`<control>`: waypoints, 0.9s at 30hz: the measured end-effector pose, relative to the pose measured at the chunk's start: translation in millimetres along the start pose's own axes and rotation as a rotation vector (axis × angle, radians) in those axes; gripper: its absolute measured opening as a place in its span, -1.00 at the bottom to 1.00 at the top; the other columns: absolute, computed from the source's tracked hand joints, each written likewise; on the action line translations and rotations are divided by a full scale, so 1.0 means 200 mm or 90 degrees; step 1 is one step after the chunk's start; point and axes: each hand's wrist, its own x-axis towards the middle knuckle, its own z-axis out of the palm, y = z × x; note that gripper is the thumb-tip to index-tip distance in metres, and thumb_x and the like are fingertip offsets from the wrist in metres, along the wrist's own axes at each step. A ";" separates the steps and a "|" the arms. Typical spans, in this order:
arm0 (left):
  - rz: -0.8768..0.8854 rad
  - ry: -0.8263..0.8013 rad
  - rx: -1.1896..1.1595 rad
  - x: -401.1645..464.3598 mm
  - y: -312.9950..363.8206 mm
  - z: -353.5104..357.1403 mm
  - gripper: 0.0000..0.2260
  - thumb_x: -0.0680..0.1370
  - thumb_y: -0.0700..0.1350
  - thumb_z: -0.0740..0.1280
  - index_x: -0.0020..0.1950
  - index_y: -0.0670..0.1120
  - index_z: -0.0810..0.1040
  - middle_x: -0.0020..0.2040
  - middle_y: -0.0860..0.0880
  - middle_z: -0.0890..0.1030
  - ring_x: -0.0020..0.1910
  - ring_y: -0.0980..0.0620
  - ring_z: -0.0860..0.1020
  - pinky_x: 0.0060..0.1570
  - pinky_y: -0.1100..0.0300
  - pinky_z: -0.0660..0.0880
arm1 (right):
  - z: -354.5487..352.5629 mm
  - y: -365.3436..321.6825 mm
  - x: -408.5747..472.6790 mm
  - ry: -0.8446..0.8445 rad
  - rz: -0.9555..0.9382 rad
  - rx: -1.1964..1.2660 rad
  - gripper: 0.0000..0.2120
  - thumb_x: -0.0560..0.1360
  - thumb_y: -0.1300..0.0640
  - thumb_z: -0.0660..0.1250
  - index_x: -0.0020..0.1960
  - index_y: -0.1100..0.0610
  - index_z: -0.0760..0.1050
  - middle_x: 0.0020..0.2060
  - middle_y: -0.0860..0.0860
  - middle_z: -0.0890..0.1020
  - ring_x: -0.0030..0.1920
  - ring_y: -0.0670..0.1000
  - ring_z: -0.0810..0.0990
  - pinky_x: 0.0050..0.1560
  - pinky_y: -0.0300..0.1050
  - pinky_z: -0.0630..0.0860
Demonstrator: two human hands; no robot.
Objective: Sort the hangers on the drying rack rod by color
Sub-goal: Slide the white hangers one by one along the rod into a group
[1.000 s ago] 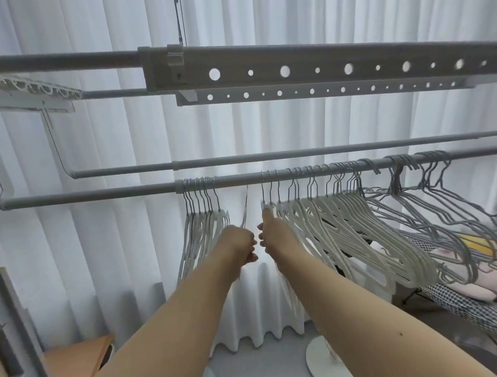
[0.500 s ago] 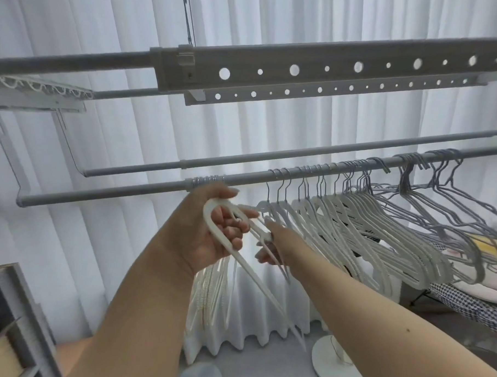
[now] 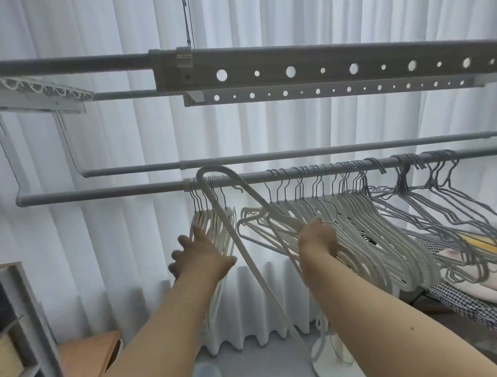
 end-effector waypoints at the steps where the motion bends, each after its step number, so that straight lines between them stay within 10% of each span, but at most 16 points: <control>1: 0.002 -0.007 -0.002 0.01 -0.01 0.02 -0.06 0.45 0.19 0.36 0.59 0.06 -0.22 0.47 -0.19 0.18 0.36 -0.25 0.35 0.21 -0.09 0.41 | -0.01 0.01 0.00 0.013 -0.007 -0.005 -0.53 0.67 0.05 -0.06 0.24 0.35 0.46 0.20 0.27 0.55 0.21 0.28 0.50 0.16 0.08 0.39; 14: 0.042 0.011 -0.027 0.08 -0.04 0.07 -0.21 0.52 -0.20 0.12 0.57 0.19 -0.29 0.08 -0.13 0.55 -0.10 -0.12 0.49 -0.20 0.08 0.41 | -0.05 0.08 0.00 0.116 -0.025 0.000 -0.51 0.67 0.02 -0.13 0.28 0.27 0.45 0.23 0.25 0.55 0.24 0.29 0.49 0.17 0.08 0.37; 27: 0.077 0.007 -0.079 0.06 -0.04 0.08 -0.24 0.57 0.02 0.17 0.56 0.19 -0.30 -0.01 -0.08 0.56 -0.20 -0.05 0.51 -0.31 0.15 0.38 | 0.36 -0.19 -0.11 -0.294 -0.109 0.132 -0.94 0.54 0.23 0.25 -0.10 0.11 0.46 -0.16 0.12 0.60 -0.17 0.10 0.59 0.03 0.05 0.58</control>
